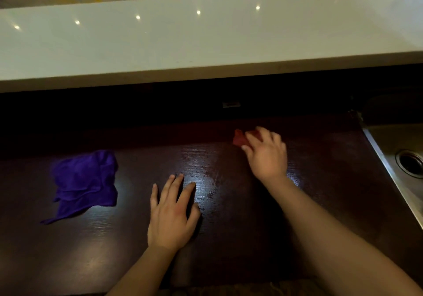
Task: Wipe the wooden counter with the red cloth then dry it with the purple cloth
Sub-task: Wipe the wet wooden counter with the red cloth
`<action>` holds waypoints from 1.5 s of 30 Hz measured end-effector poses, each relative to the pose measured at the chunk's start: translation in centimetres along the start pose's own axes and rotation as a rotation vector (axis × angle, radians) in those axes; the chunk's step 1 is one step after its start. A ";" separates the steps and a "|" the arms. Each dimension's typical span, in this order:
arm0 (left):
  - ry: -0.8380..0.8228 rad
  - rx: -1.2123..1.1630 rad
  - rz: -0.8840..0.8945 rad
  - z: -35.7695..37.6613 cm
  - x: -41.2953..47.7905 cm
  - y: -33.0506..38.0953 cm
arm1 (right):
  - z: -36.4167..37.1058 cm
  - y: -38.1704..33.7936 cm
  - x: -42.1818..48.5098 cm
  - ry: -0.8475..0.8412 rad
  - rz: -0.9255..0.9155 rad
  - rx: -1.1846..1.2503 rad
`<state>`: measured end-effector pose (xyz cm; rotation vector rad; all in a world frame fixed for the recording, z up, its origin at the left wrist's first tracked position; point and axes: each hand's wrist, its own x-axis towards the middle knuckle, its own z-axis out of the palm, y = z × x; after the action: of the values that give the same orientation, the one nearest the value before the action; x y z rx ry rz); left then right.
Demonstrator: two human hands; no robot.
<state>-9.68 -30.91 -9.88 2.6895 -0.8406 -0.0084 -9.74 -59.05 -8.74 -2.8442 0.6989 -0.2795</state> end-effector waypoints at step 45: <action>-0.025 0.024 -0.053 -0.8 0.1 0.6 | 1.2 -6.9 -5.8 -0.148 -0.265 0.199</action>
<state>-9.89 -31.19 -8.95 2.7388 -0.7807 -0.0451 -11.47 -50.18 -9.07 -2.7265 0.2489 -0.1648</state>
